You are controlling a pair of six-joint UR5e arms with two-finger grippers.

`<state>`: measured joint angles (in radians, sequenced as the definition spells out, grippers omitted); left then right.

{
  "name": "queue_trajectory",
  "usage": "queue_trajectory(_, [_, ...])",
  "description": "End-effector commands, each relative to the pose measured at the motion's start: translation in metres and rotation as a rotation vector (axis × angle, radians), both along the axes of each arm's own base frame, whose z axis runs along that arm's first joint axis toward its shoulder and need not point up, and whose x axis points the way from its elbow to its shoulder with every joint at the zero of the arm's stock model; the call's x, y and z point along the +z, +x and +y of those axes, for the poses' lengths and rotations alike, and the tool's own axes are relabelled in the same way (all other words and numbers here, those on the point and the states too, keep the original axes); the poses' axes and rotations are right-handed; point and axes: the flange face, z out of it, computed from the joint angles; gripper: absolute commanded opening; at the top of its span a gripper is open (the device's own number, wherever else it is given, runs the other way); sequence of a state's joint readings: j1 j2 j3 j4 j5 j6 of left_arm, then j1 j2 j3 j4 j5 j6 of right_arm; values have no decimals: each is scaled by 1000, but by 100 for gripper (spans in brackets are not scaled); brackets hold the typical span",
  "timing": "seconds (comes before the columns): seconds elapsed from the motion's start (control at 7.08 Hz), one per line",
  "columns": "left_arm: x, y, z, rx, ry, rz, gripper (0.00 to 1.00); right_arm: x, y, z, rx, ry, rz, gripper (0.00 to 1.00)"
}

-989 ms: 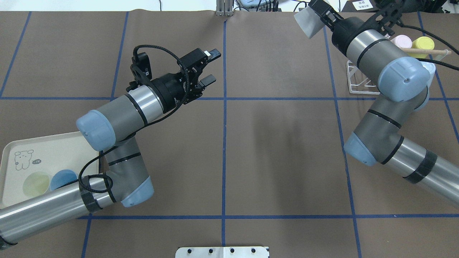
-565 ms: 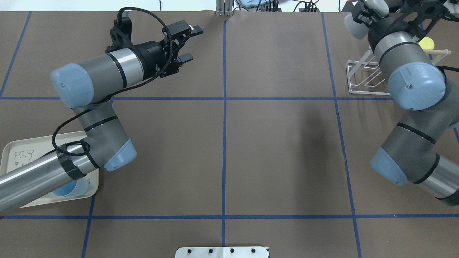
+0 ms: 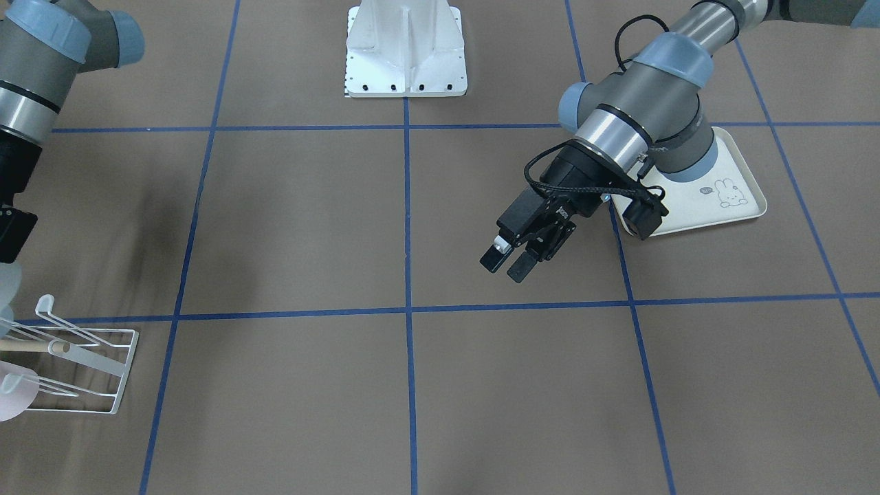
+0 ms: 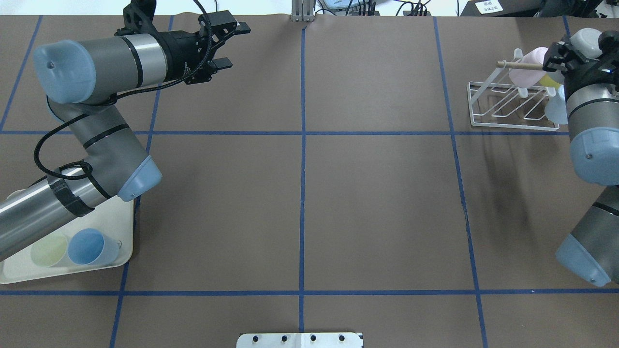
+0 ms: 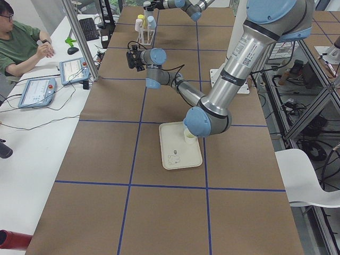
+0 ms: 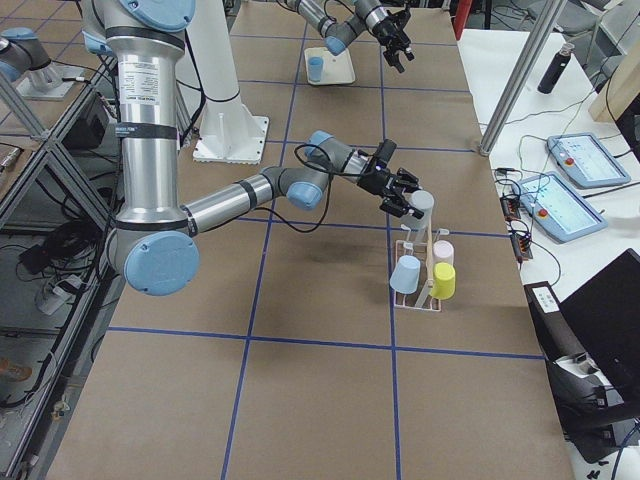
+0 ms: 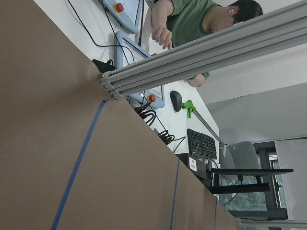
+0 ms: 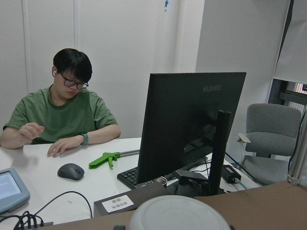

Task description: Transfer IKEA cup to right arm and place on rack

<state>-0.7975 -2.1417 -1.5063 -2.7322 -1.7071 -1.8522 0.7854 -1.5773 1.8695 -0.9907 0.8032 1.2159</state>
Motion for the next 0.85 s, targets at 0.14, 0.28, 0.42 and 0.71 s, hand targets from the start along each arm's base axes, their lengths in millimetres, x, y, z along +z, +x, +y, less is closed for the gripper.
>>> queue_trajectory(0.14, [7,-1,1,3,-6,-9,100,26,-24,-11,-17,-38,45,0])
queue_trajectory(0.28, [7,-2,2,5,-6,-7,100,27,-24,-10,-20,-41,47,0])
queue_trajectory(0.42, [8,-1,3,6,-7,-8,100,28,-29,-8,-30,-42,48,0])
queue_trajectory(0.71, [8,0,4,8,-5,-6,100,30,-39,-2,-56,-47,46,0])
